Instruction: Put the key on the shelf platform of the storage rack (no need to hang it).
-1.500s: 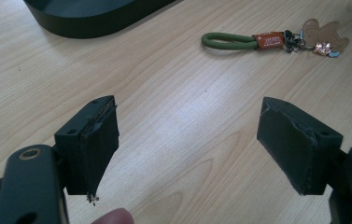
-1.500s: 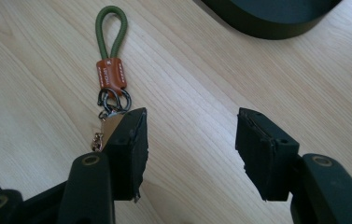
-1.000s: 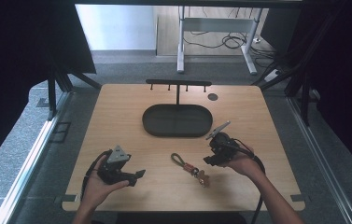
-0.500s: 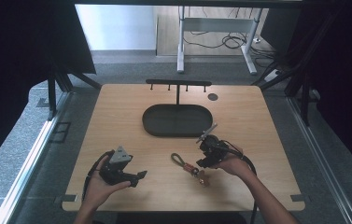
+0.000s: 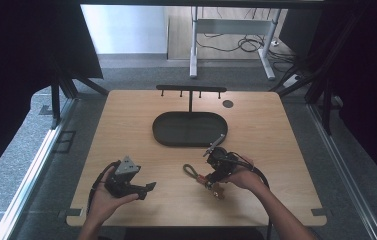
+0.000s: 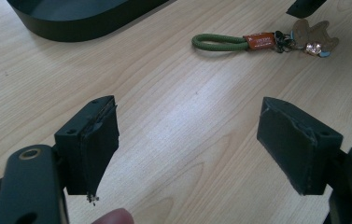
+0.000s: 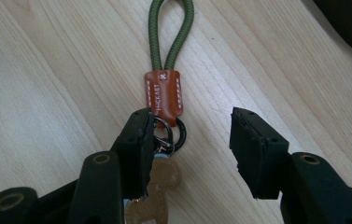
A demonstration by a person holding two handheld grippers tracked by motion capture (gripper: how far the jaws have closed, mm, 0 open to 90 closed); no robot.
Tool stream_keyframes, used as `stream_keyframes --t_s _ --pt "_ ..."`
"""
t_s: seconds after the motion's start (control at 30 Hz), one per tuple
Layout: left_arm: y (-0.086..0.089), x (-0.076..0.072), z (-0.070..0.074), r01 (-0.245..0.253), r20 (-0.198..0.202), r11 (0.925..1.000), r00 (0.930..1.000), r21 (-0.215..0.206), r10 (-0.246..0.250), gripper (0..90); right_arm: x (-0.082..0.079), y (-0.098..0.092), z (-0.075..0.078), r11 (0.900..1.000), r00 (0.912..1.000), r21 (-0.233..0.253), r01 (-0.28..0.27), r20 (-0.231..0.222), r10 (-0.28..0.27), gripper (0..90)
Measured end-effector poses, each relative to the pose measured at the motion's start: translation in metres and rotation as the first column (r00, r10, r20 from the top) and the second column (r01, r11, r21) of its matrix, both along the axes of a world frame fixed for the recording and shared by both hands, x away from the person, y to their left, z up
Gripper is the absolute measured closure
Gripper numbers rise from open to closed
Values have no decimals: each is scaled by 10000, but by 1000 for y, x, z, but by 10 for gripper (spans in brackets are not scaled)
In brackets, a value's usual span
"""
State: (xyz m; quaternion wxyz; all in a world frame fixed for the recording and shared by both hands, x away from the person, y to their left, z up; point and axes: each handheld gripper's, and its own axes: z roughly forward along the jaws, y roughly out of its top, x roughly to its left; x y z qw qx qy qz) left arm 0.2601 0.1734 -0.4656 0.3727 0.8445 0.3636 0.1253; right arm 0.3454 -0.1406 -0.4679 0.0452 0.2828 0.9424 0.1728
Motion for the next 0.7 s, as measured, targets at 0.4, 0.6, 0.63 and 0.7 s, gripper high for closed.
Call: stream_keyframes --t_s 0.4,0.6,0.63,0.7 --pt "0 0 0 60 -20 10000 10000 30 -60 211 0 19 -13 9970 9978 -425 -648 -191 640 504" --pt "0 0 0 38 -24 10000 10000 48 -38 211 0 30 -23 9951 9969 -660 -736 -331 716 505" --pt "-1 0 0 63 -19 10000 10000 56 -63 210 0 32 -24 9946 9966 -696 -771 -337 749 505" --pt "-1 0 0 128 -29 9999 9999 91 -127 211 0 34 -27 9931 9960 -819 -841 -372 812 513"
